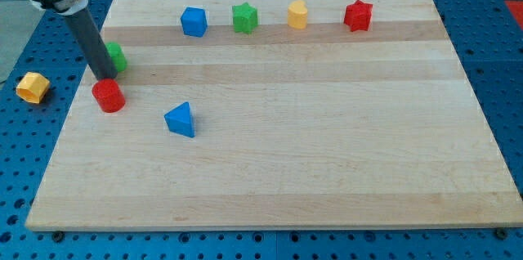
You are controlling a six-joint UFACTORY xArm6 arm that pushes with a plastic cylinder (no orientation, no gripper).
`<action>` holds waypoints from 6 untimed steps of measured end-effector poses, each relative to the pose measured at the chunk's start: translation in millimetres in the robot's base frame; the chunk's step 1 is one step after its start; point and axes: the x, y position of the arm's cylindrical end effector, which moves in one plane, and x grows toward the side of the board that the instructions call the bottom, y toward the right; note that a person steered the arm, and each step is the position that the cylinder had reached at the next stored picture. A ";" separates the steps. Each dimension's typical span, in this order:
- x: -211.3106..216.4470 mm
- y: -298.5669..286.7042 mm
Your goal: Place a green circle to the left of the blue cube
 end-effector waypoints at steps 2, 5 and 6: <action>-51.7 24.6; -73.3 18.0; -73.3 30.9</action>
